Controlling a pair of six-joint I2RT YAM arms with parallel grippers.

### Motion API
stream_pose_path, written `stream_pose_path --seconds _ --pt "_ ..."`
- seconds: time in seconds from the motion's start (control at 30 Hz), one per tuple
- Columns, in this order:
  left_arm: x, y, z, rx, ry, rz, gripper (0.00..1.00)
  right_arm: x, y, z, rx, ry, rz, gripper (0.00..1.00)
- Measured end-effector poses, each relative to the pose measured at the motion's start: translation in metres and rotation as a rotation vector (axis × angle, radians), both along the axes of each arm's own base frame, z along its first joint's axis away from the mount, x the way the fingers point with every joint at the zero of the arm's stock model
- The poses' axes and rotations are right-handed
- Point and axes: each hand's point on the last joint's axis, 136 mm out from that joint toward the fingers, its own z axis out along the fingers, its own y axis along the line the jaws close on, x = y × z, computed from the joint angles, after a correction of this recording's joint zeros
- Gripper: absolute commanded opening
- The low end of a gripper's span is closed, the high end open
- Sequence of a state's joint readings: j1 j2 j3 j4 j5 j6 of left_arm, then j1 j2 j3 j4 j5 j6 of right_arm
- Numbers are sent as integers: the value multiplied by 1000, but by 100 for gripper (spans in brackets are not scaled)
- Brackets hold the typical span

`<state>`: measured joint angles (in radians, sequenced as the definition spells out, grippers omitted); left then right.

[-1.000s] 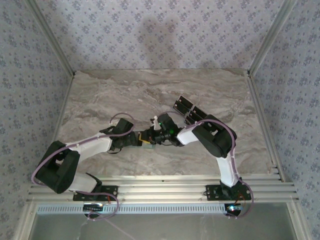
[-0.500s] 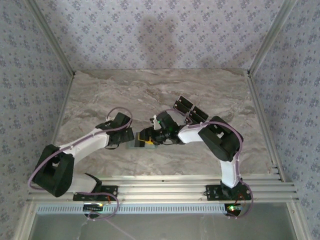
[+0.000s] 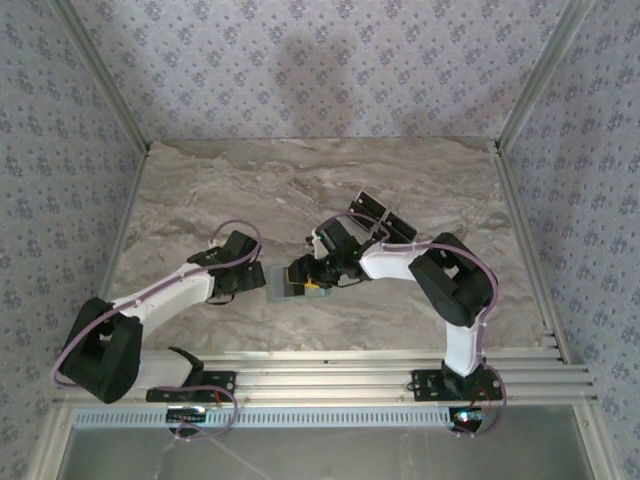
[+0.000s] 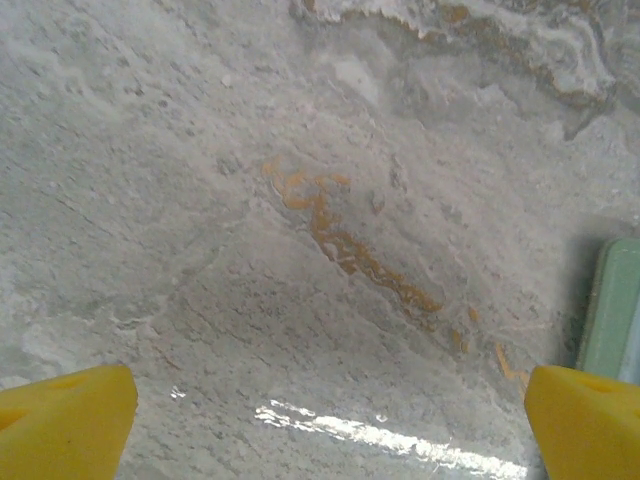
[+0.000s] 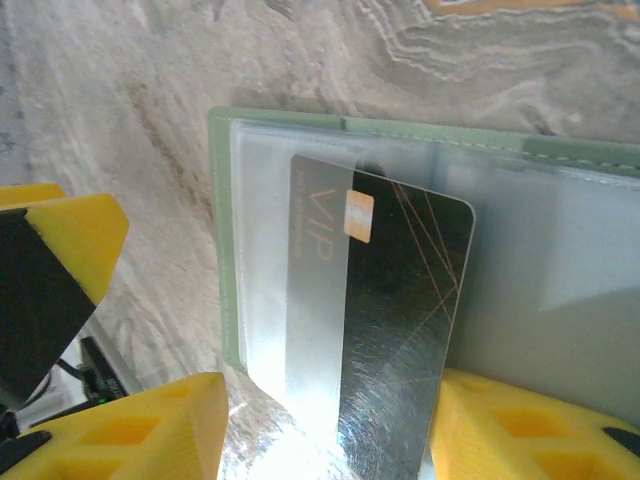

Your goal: Put the credit cards into the card holder

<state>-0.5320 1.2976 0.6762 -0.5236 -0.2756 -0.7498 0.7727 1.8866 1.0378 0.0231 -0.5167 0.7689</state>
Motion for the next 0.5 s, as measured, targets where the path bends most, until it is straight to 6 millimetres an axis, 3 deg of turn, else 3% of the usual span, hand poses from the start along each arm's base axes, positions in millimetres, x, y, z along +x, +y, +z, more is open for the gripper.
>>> stream_pose_path --seconds 0.33,0.5 --pt "0 -17 -2 -53 -7 -42 100 3 -16 9 -120 -48 19 53" --pt "0 -25 -2 -67 -16 -66 100 3 -26 4 -185 -62 13 30"
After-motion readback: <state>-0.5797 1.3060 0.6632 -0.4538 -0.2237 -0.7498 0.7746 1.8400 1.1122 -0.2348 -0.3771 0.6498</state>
